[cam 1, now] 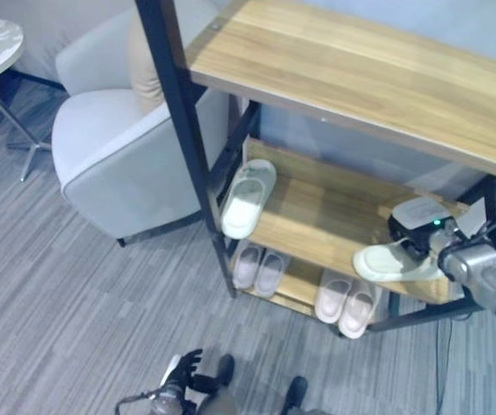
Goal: Arrange the slippers neatly on the shoe rack.
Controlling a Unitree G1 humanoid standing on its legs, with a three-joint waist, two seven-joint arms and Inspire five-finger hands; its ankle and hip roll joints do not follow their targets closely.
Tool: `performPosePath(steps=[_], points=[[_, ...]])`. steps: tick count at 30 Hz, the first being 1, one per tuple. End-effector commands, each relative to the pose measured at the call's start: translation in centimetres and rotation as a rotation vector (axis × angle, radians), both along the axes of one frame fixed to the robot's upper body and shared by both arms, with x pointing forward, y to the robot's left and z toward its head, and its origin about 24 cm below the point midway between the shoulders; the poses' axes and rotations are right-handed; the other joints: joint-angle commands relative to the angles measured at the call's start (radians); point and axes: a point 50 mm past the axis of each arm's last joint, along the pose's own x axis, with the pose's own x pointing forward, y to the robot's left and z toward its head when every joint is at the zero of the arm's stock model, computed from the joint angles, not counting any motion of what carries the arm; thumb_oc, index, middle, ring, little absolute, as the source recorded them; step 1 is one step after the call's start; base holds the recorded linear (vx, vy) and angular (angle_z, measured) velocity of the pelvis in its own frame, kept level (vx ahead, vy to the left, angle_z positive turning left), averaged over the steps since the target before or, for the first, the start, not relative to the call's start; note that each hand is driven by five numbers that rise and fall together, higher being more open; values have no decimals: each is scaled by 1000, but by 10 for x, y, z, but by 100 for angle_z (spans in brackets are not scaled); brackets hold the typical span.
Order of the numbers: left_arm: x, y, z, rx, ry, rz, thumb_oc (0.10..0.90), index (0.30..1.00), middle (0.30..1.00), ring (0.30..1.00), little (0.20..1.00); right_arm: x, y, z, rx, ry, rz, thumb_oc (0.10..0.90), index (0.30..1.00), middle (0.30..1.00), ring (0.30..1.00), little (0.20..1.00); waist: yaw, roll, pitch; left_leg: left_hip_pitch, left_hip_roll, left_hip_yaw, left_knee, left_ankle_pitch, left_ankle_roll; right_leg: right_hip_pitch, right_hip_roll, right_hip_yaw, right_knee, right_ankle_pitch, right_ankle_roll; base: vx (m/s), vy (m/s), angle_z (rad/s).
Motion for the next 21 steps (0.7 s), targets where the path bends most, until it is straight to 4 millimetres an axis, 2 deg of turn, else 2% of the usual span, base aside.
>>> performPosePath(steps=[1, 3, 6, 7, 8, 10, 16, 21], points=[[-25, -18, -14, -24, 99, -40, 800, 900, 900, 900, 900, 14, 11, 60, 92, -264, 44, 400, 300, 300, 300, 300, 28, -7, -37, 26, -16, 46, -8, -67, -3, 40, -64, 31, 11, -61, 108, 0, 0, 0], [-25, -18, -14, -24, 99, -41, 800, 900, 900, 900, 900, 14, 17, 59, 108, -270, 67, 400, 300, 300, 300, 300, 32, -10, -37, 28, -16, 46, -8, -68, -3, 43, -64, 29, 11, -63, 108, 0, 0, 0], [-23, -19, -13, -20, 91, -55, 800, 900, 900, 900, 900, 17, 39, 63, 156, -305, 155, 400, 300, 300, 300, 300, 49, -16, -37, 31, -15, 38, -8, -69, -3, 49, -63, 23, 11, -65, 106, 3, -2, 1], [-23, -19, -13, -19, 91, -55, 800, 900, 900, 900, 900, 17, 39, 63, 156, -305, 155, 400, 300, 300, 300, 300, 48, -16, -36, 32, -15, 38, -8, -69, -3, 50, -62, 23, 11, -65, 106, 1, -11, 7], [-23, -19, -13, -17, 91, -58, 800, 900, 900, 900, 900, 18, 53, 66, 181, -322, 207, 400, 300, 300, 300, 300, 57, -21, -34, 31, -15, 34, -8, -67, -3, 51, -61, 19, 11, -65, 105, -6, -3, 7], [-24, -19, -13, -17, 91, -59, 800, 900, 900, 900, 900, 19, 67, 69, 198, -334, 259, 400, 300, 300, 300, 300, 71, -25, -32, 29, -14, 29, -8, -66, -4, 52, -61, 13, 10, -64, 104, -5, -5, 6], [-28, -14, -14, -5, 101, -54, 800, 900, 900, 900, 900, 23, 97, 78, 209, -363, 368, 400, 300, 300, 300, 300, 109, -41, -24, 20, -12, 9, -8, -60, -6, 53, -57, -4, 10, -65, 103, 1, -21, 10], [-31, -10, -14, 7, 108, -51, 800, 900, 900, 900, 900, 28, 105, 86, 173, -389, 401, 400, 300, 300, 300, 300, 135, -53, -19, 14, -14, -8, -8, -56, -8, 56, -52, -19, 10, -68, 100, 3, -13, 14]])
